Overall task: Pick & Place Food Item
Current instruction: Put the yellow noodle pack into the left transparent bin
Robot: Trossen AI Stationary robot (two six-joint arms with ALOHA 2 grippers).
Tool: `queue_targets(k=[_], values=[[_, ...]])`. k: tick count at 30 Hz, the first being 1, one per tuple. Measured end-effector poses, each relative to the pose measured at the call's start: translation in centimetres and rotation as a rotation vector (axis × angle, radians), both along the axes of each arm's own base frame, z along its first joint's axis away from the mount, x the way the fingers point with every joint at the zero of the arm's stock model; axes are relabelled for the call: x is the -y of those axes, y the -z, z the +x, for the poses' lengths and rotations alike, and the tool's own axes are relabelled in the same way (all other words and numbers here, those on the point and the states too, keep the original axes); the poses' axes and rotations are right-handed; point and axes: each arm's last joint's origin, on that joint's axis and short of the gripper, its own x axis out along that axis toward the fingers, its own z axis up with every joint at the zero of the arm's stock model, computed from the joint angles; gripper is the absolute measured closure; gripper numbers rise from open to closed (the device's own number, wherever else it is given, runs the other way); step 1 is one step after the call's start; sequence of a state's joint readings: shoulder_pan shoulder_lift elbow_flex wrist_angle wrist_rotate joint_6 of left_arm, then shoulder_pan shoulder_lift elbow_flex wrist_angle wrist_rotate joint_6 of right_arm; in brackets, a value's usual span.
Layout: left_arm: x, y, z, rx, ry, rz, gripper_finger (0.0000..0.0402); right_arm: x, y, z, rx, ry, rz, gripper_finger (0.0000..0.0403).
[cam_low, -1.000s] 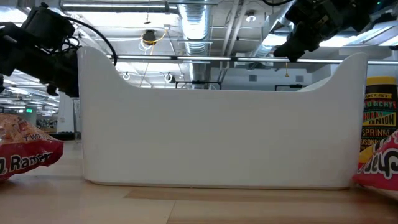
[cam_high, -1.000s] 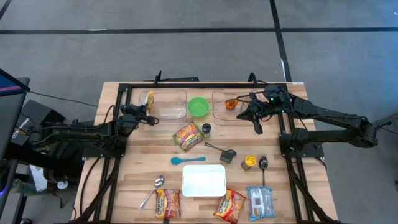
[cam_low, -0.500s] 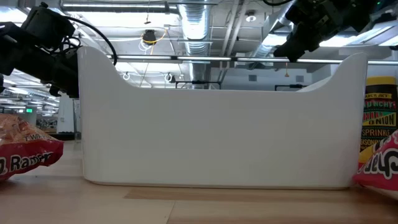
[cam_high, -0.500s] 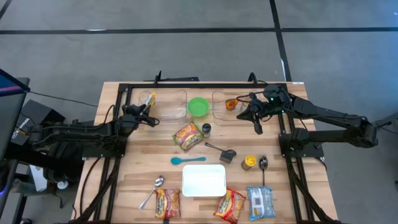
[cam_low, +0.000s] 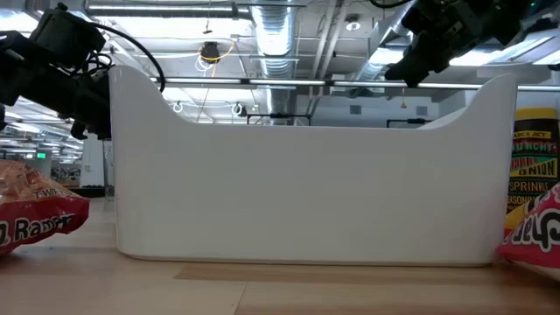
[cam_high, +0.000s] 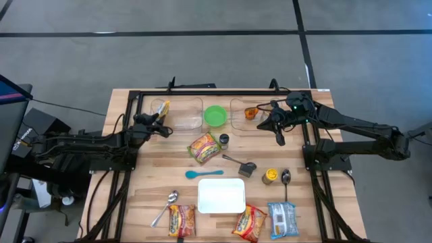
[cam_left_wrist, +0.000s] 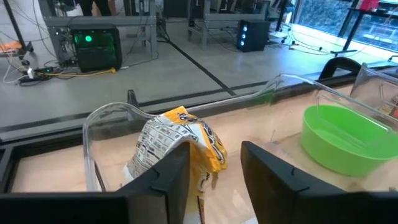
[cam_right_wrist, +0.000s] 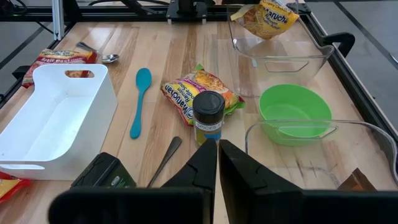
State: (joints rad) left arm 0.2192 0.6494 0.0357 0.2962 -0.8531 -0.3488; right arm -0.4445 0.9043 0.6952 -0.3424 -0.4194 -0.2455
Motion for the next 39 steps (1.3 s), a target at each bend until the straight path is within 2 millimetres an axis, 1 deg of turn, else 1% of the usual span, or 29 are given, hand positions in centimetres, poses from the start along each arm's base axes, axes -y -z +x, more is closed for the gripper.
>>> queue_targets(k=[7,12,17,31,39], values=[[0.03,-0.05,0.07,0.007,0.022,-0.006,0.0211,0.0,0.0,0.0,0.0,0.0,0.0,0.039],[0.04,-0.31,0.19,0.039,0.041,-0.004,0.0197,0.0,0.0,0.0,0.0,0.001,0.002,0.039],[0.03,-0.52,0.26,0.063,0.043,0.001,0.0201,0.0,0.0,0.0,0.0,0.001,0.001,0.039],[0.08,-0.56,0.35,0.071,0.074,-0.006,0.0226,0.0,0.0,0.0,0.0,0.001,0.002,0.039],[0.21,-0.94,0.34,0.099,0.084,0.002,0.0225,0.0,0.0,0.0,0.0,0.001,0.002,0.039]])
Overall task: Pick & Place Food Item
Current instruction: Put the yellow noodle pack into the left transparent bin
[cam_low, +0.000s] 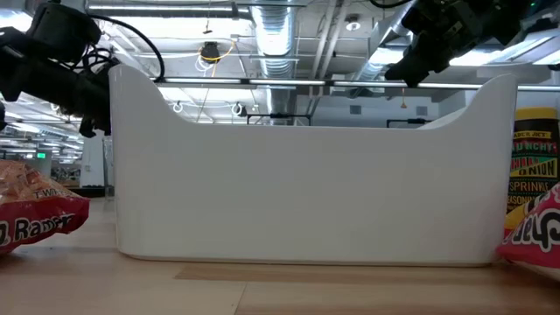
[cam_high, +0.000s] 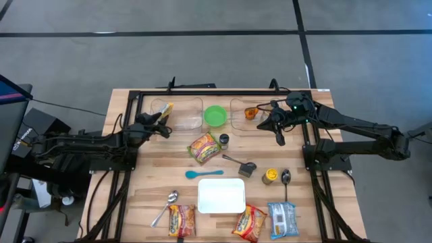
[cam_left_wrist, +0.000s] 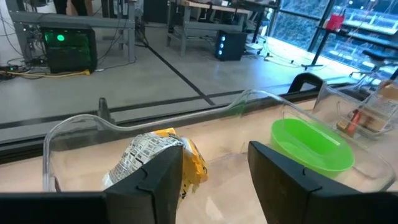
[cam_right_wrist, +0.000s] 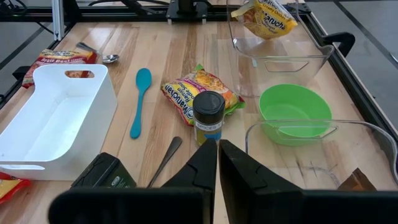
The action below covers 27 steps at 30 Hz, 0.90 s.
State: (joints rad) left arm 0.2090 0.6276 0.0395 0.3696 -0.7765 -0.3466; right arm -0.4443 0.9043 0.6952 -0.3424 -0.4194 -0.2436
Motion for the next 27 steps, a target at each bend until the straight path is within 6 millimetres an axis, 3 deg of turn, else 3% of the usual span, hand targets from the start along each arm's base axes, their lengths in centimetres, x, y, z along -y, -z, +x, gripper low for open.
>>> queue_targets(k=[14,27], values=[[0.4,-0.1,-0.2,-0.071,0.028,0.046,0.0231,0.0,0.0,0.0,0.0,0.0,0.0,0.039],[-0.8,0.2,-0.8,-0.156,-0.11,0.071,0.0242,0.0,0.0,0.0,0.0,0.0,0.0,0.039]])
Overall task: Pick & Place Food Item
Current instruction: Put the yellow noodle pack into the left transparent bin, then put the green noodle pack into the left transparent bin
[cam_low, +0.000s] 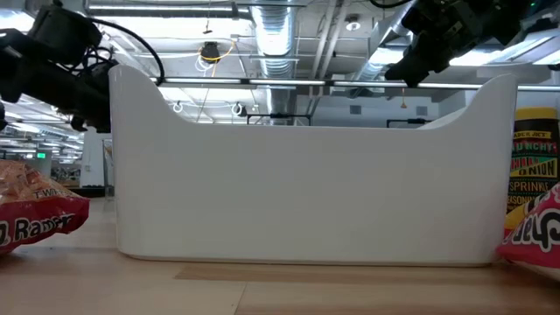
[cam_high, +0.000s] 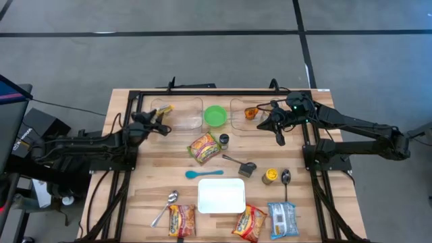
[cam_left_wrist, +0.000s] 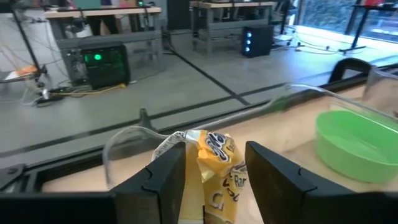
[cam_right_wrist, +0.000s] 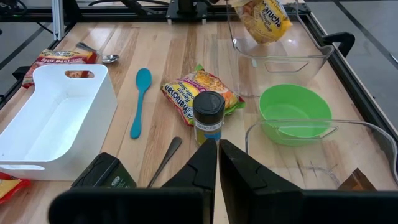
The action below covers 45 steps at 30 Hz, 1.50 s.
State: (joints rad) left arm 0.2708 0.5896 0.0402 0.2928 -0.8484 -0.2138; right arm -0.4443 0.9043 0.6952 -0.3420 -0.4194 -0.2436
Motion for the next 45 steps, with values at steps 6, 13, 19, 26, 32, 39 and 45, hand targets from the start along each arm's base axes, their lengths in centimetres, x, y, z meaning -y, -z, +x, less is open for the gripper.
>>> queue_targets(k=[6,13,19,26,32,39,45], values=[[-0.5,-0.3,-0.2,0.017,-0.038,0.021,0.0243,0.0,0.0,0.0,0.001,0.0,-0.001,0.039],[-0.7,-1.5,-0.1,0.052,-0.032,0.103,0.0243,0.0,0.0,0.0,0.001,0.0,-0.001,0.039],[-0.6,-1.3,0.1,0.025,0.031,0.09,0.0243,0.0,0.0,0.0,0.001,0.0,-0.001,0.039],[-0.6,-0.7,0.0,-0.02,0.042,0.057,0.0243,0.0,0.0,0.0,0.001,0.0,-0.001,0.039],[-0.4,-1.2,0.5,0.068,0.189,0.048,0.0243,0.0,0.0,0.0,0.001,0.0,-0.001,0.039],[0.3,-2.9,1.1,0.288,0.492,0.08,0.0243,0.0,0.0,0.0,0.001,0.0,-0.002,0.039],[1.8,-3.9,1.6,0.413,0.897,0.056,0.0243,0.0,0.0,0.0,0.002,-0.001,-0.003,0.039]])
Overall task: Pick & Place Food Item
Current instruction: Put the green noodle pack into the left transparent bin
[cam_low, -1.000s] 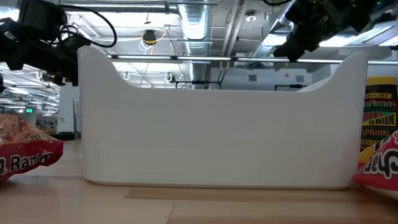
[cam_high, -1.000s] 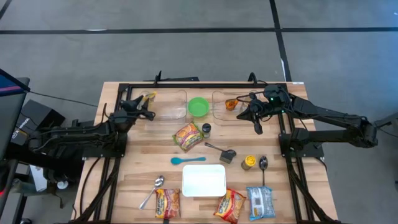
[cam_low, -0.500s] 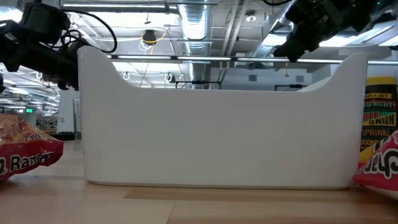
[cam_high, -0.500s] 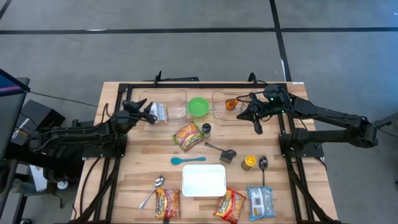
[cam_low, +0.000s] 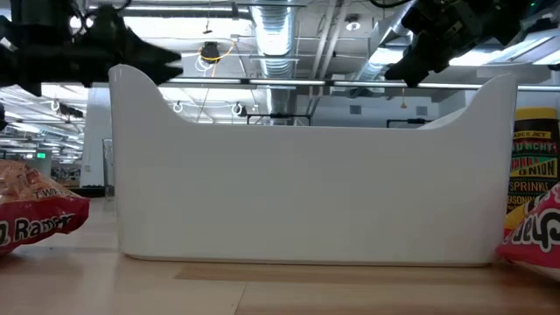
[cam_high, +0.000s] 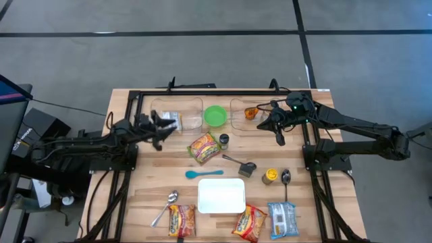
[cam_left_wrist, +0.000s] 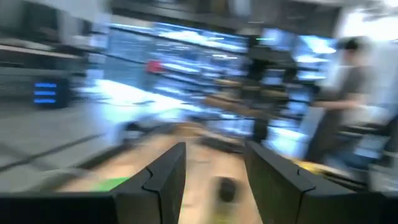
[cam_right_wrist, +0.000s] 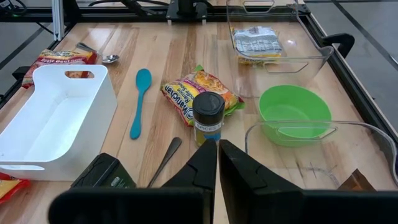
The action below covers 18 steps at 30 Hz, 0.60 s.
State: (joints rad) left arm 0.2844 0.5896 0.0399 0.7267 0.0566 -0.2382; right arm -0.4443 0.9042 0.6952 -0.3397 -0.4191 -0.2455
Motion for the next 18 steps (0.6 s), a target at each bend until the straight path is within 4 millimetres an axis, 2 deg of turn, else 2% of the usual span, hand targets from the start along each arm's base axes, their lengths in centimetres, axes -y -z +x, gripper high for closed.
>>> queue_targets(k=[4,9,18], values=[[1.2,0.0,0.2,0.005,0.189,-0.075,0.0243,0.0,0.0,0.0,0.0,0.0,0.0,0.039],[2.8,0.4,0.6,-0.032,0.313,-0.079,0.0243,0.0,0.0,0.0,0.0,0.001,0.001,0.039],[4.7,3.0,1.8,-0.251,0.16,-0.057,0.0243,0.0,0.0,0.0,0.001,0.001,0.002,0.039]])
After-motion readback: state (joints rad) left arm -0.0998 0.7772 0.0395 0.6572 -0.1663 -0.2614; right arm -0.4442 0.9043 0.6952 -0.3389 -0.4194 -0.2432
